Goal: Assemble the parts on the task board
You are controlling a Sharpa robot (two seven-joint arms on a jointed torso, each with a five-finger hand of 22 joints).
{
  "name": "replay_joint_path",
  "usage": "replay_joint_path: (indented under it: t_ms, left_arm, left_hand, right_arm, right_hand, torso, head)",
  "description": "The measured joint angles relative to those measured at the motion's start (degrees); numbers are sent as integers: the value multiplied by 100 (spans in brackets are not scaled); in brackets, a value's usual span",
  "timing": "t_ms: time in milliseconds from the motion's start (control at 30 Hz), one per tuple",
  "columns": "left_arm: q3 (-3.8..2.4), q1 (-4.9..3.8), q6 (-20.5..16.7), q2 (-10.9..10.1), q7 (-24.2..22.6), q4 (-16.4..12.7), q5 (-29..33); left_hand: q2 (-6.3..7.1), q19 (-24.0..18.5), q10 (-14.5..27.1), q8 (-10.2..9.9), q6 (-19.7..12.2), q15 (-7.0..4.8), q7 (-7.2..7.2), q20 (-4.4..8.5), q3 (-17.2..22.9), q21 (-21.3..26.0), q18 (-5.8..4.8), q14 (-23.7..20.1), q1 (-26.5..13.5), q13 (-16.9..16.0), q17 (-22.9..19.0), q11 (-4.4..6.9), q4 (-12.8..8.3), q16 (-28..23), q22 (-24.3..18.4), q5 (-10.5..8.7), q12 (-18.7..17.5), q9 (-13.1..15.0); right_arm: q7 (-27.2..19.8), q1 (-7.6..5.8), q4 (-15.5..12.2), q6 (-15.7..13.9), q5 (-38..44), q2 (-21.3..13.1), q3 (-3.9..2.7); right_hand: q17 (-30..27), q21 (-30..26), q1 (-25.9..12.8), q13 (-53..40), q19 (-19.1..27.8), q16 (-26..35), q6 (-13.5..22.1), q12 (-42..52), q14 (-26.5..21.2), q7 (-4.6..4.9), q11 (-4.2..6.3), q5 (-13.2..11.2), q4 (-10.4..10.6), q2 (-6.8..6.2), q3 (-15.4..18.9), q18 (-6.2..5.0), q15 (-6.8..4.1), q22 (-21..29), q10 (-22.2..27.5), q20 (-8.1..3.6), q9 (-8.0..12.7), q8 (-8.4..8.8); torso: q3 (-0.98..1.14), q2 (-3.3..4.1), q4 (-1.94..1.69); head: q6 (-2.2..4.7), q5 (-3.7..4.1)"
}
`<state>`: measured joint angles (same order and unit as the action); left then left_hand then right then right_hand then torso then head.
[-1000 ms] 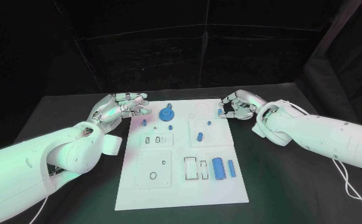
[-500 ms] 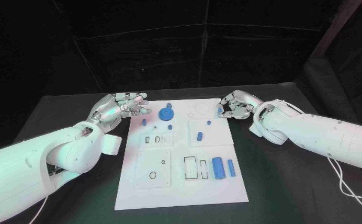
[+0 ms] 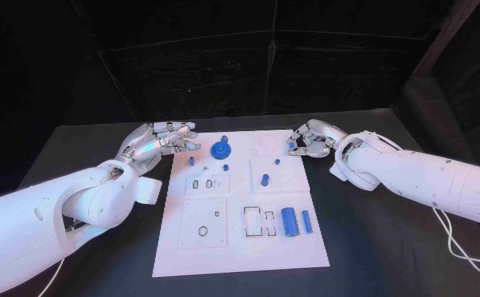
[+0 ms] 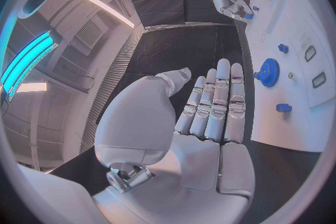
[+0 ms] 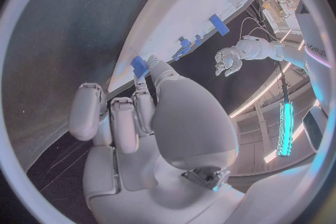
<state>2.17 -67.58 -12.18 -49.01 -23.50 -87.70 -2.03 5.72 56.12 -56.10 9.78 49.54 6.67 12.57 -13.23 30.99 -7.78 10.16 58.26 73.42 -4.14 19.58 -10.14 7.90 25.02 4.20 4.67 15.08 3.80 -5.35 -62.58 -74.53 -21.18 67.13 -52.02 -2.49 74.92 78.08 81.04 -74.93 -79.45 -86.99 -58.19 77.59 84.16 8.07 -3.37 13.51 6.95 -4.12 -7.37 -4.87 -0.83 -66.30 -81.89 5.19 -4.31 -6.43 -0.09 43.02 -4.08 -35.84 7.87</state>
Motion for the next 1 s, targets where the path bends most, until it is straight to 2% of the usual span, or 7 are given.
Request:
replay_joint_path:
  t_ms: [467,600,800,967,1000]
  left_arm:
    - [0,0,2,-4,1,-1,0]
    - [0,0,2,-6,1,-2,0]
    - [0,0,3,-7,2,-2,0]
    - [0,0,3,-9,3,-4,0]
    - [0,0,3,-10,3,-4,0]
  left_hand:
    - [0,0,0,0,0,0,0,0,0,0,0,0,0,0,-1,0,0,0,0,0,0,0]
    - [0,0,0,0,0,0,0,0,0,0,0,0,0,0,-1,0,0,0,0,0,0,0]
    - [0,0,0,0,0,0,0,0,0,0,0,0,0,0,-2,0,0,0,0,0,0,0]
    - [0,0,0,0,0,0,0,0,0,0,0,0,0,0,-2,0,0,0,0,0,0,0]
    - [0,0,0,0,0,0,0,0,0,0,0,0,0,0,-2,0,0,0,0,0,0,0]
  right_arm:
    - [97,0,4,-5,56,-4,-1]
    - [129,0,3,-7,79,-4,-1]
    - [171,0,1,-7,111,-5,-1]
    - [183,0,-7,-14,135,-2,-1]
    - [182,1,-10,-24,136,0,-1]
  right_hand:
    - [-1,0,-2,0,0,-1,0,0,0,0,0,-21,-16,-2,16,0,0,-14,0,0,12,0]
    - [-1,0,-56,1,0,-1,61,0,0,21,-1,-46,-15,-57,49,0,0,-13,0,0,36,46]
    - [-1,0,-61,1,0,-1,61,0,0,21,-1,-50,-15,-62,50,0,0,-13,0,0,36,46]
    - [-1,29,-93,0,-21,-11,-51,0,-5,-18,13,-50,-16,-26,48,0,-4,-53,-13,-21,18,-10]
    - [-1,46,-89,1,-33,-32,-121,14,-23,-40,35,-50,-33,37,31,0,-22,-73,-36,-33,5,-55]
  torso:
    - [1,0,2]
    - [1,0,2]
    - [1,0,2]
    - [1,0,2]
    - [0,0,2]
  head:
    - [-10,10]
    - [-13,16]
    - [-13,20]
    - [-18,21]
    - [-20,21]
